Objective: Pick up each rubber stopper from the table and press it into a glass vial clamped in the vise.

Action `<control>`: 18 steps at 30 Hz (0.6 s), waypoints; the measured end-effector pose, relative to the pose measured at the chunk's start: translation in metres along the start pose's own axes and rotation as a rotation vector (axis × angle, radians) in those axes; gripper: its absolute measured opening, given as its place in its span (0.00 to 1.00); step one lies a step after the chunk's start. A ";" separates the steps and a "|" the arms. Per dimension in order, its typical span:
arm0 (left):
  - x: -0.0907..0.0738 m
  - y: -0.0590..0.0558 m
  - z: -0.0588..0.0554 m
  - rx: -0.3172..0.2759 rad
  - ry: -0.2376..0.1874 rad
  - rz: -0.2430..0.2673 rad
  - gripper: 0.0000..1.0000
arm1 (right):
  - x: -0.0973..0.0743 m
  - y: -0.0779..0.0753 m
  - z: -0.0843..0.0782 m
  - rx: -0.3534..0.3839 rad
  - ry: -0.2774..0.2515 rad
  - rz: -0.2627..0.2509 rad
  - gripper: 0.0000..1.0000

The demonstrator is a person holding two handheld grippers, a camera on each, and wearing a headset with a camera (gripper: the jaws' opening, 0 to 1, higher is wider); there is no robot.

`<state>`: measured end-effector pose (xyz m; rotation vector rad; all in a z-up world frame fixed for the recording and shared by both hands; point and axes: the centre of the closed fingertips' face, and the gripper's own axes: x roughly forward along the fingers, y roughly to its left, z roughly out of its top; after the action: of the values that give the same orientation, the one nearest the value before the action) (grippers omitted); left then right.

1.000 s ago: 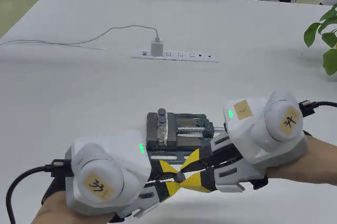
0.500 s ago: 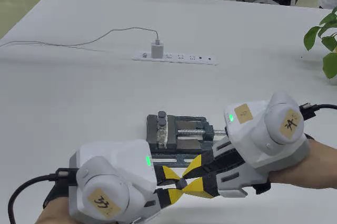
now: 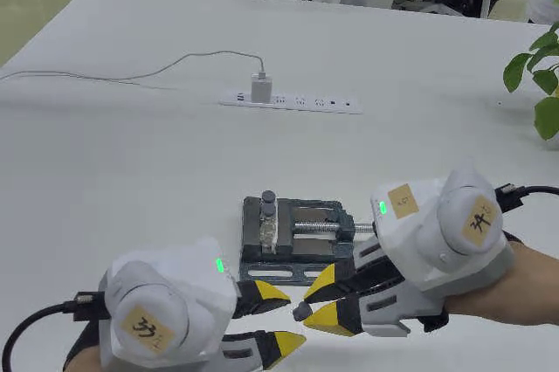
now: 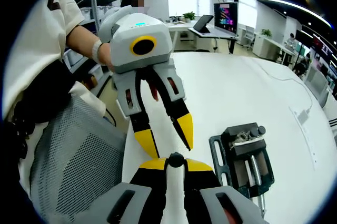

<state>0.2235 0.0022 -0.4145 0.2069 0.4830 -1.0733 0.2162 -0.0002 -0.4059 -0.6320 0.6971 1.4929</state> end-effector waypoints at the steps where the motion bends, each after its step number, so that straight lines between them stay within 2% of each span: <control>1: 0.000 0.001 -0.001 -0.014 -0.007 0.009 0.27 | 0.000 0.000 0.000 -0.001 0.002 0.000 0.07; 10: -0.005 0.019 -0.015 -0.129 -0.025 0.113 0.62 | 0.003 -0.001 -0.006 -0.009 0.026 0.004 0.07; 15: -0.008 0.029 -0.018 -0.150 -0.030 0.176 0.82 | 0.005 -0.002 -0.008 -0.003 0.030 0.007 0.07; 18: -0.010 0.034 -0.018 -0.162 -0.042 0.205 0.90 | 0.005 -0.002 -0.009 -0.005 0.037 0.011 0.07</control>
<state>0.2445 0.0335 -0.4281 0.0883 0.4970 -0.8332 0.2173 -0.0033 -0.4160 -0.6619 0.7262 1.4970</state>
